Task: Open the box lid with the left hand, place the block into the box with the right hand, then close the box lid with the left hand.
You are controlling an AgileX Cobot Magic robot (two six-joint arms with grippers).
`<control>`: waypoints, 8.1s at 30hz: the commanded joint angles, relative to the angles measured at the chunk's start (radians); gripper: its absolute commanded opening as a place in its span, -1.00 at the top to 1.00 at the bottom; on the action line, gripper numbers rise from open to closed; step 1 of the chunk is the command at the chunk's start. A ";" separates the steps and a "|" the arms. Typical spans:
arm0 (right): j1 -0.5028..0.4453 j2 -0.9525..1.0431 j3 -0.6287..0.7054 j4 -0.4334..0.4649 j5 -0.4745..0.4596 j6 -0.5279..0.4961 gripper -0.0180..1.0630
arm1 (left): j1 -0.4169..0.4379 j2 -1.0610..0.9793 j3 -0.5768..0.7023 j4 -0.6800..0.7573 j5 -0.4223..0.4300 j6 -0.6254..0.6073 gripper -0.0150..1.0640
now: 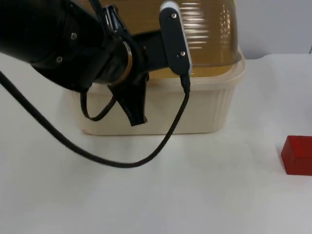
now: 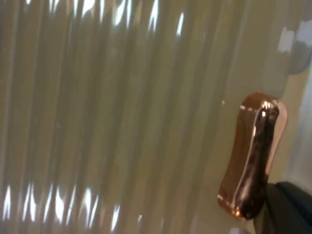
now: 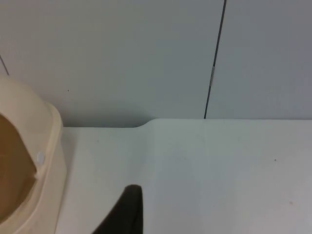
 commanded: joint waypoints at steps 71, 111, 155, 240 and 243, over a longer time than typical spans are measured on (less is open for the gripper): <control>0.003 -0.002 -0.006 0.034 -0.008 0.003 -0.98 | 0.571 -0.668 -0.069 -1.311 -0.058 0.357 0.73; 0.005 0.052 -0.006 0.039 0.138 -0.052 -0.98 | 0.539 -0.686 -0.069 -1.183 -0.113 0.298 -0.98; 0.274 0.810 0.214 -0.706 -0.317 1.175 -0.98 | 0.539 -0.686 -0.069 -1.124 -0.038 0.310 -0.98; 0.491 1.024 -0.422 -0.722 -0.491 0.608 0.97 | 0.539 -0.686 -0.069 -1.130 -0.035 0.310 -0.98; 0.491 1.037 -0.430 -0.722 -0.491 0.608 0.97 | 0.539 -0.686 -0.069 -1.130 -0.035 0.310 -0.98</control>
